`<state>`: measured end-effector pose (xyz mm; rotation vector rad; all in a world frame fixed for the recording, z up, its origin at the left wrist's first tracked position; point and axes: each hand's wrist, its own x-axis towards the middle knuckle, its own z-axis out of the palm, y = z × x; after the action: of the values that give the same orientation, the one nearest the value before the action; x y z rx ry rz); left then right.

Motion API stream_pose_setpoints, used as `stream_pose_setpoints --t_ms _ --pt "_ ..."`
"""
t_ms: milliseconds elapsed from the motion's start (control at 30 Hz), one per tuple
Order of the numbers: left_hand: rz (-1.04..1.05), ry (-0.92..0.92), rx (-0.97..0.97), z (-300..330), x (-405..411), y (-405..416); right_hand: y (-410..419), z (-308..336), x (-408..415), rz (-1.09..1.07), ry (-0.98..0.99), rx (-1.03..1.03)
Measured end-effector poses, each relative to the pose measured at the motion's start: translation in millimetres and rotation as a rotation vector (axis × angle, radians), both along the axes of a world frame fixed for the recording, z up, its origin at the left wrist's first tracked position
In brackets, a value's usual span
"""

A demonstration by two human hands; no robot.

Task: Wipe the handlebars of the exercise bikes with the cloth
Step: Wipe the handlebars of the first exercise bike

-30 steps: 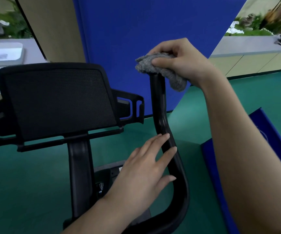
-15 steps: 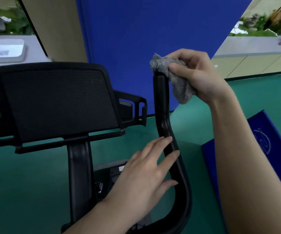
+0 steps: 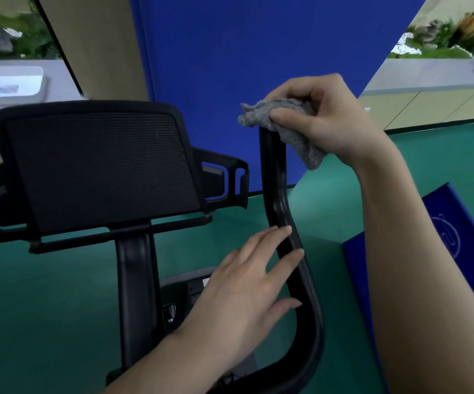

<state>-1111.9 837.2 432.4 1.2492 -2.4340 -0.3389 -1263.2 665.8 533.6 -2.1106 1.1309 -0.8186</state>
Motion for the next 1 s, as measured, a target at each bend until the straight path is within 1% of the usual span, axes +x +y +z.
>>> stream_pose_setpoints --t_ms 67,100,133,233,300,367,467,600,767,800,867,933,1000 --pt "0.001 0.006 -0.001 0 0 0 -9 1 5 -0.018 0.052 -0.007" --pt "0.002 0.008 0.0 0 0 0 -13 -1 6 -0.04 0.027 0.024" --pt "0.003 0.009 0.001 0 0 0 -16 -5 4 -0.065 -0.045 0.086" --pt "-0.012 0.035 0.014 0 0 1 -13 -27 -6 -0.149 -0.39 0.33" --pt "-0.019 0.051 0.031 0 0 0 0 -49 -6 -0.208 -0.533 0.426" --pt "-0.013 0.06 0.041 0 0 -1 15 -68 1 -0.255 -0.623 0.459" --pt "-0.004 0.059 0.038 0 0 -1 34 -82 5 -0.323 -0.727 0.412" --pt "-0.004 0.059 0.03 1 1 -1 50 -87 -6 -0.379 -0.666 0.403" --pt "-0.008 0.058 0.044 1 0 0 80 -97 -30 -0.362 -0.43 0.489" --pt "-0.008 0.06 0.044 1 0 0 82 -96 -33 -0.396 -0.409 0.45" --pt "-0.007 0.064 0.042 2 0 1 81 -84 -34 -0.49 -0.416 0.254" --pt "-0.008 0.064 0.035 2 0 2 72 -63 -24 -0.483 -0.423 0.027" --pt "-0.018 0.07 0.035 2 1 2 60 -46 -8 -0.443 -0.364 -0.153"
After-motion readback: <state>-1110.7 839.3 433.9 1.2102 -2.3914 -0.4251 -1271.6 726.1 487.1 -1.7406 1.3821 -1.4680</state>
